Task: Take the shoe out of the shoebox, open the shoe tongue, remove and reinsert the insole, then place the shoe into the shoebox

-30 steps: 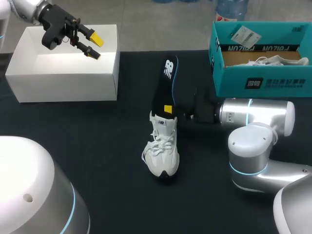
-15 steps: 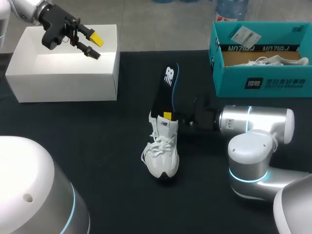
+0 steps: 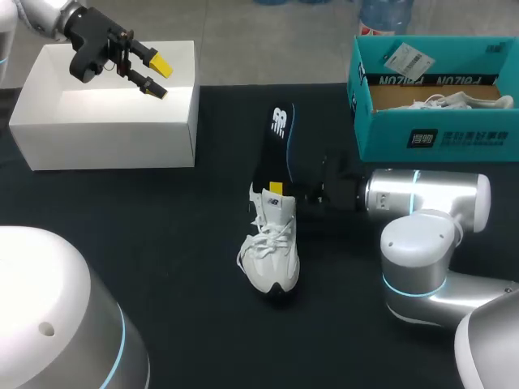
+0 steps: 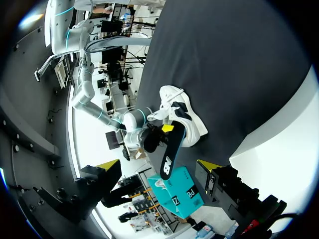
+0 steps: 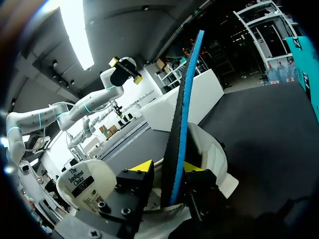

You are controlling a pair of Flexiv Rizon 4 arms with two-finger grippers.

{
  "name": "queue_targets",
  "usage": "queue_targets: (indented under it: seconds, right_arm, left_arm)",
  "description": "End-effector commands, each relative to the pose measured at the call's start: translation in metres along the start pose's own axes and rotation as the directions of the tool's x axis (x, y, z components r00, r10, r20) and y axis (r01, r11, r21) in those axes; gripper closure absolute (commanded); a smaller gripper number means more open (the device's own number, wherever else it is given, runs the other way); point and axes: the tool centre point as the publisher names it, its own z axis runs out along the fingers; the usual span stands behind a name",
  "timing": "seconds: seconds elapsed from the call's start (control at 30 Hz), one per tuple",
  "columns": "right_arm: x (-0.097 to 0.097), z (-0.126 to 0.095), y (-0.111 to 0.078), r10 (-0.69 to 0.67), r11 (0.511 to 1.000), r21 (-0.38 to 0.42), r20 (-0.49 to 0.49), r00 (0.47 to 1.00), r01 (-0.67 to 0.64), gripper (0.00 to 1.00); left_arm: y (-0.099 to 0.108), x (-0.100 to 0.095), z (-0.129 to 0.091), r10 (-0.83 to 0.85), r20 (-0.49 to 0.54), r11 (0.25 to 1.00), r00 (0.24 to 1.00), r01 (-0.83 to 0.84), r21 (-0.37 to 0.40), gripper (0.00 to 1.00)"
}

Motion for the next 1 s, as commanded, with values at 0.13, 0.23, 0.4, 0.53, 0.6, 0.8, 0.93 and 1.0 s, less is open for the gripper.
queue_targets:
  seconds: [0.13, 0.23, 0.4, 0.53, 0.6, 0.8, 0.93, 1.0]
  right_arm:
    - [-0.003, -0.002, 0.013, -0.019, 0.999, 0.028, 0.006, 1.000, 0.019, 0.62]
    - [-0.002, -0.003, 0.021, -0.034, 0.999, 0.029, 0.013, 0.999, 0.034, 0.62]
    - [-0.006, -0.008, 0.036, -0.060, 0.997, 0.042, 0.021, 0.998, 0.059, 0.64]
    - [-0.010, -0.007, 0.042, -0.068, 0.996, 0.057, 0.018, 0.998, 0.067, 0.66]
    - [-0.011, -0.005, 0.044, -0.070, 0.996, 0.062, 0.012, 0.997, 0.069, 0.76]
    - [-0.010, -0.002, 0.038, -0.049, 0.993, 0.105, -0.012, 0.999, 0.050, 1.00]
    - [-0.007, -0.002, 0.027, -0.025, 0.987, 0.158, -0.019, 1.000, 0.028, 1.00]
    - [-0.005, -0.004, 0.020, -0.008, 0.987, 0.158, -0.020, 1.000, 0.011, 1.00]
  left_arm:
    - [0.000, -0.001, -0.001, 0.000, -0.004, 1.000, 1.000, 0.000, 0.002, 0.00]
    - [0.000, -0.001, -0.001, 0.000, -0.004, 1.000, 1.000, 0.000, 0.002, 0.00]
    - [0.000, -0.001, -0.001, 0.000, -0.004, 1.000, 1.000, 0.000, 0.002, 0.00]
    - [0.000, -0.001, -0.001, 0.000, -0.004, 1.000, 1.000, 0.000, 0.002, 0.00]
    - [0.000, -0.001, -0.001, 0.000, -0.004, 1.000, 1.000, 0.000, 0.002, 0.00]
    - [0.000, -0.001, -0.001, 0.000, -0.004, 1.000, 1.000, 0.000, 0.002, 0.00]
    - [0.000, -0.001, -0.001, 0.000, -0.004, 1.000, 1.000, 0.000, 0.002, 0.00]
    - [0.000, -0.001, -0.001, 0.000, -0.004, 1.000, 1.000, 0.000, 0.002, 0.00]
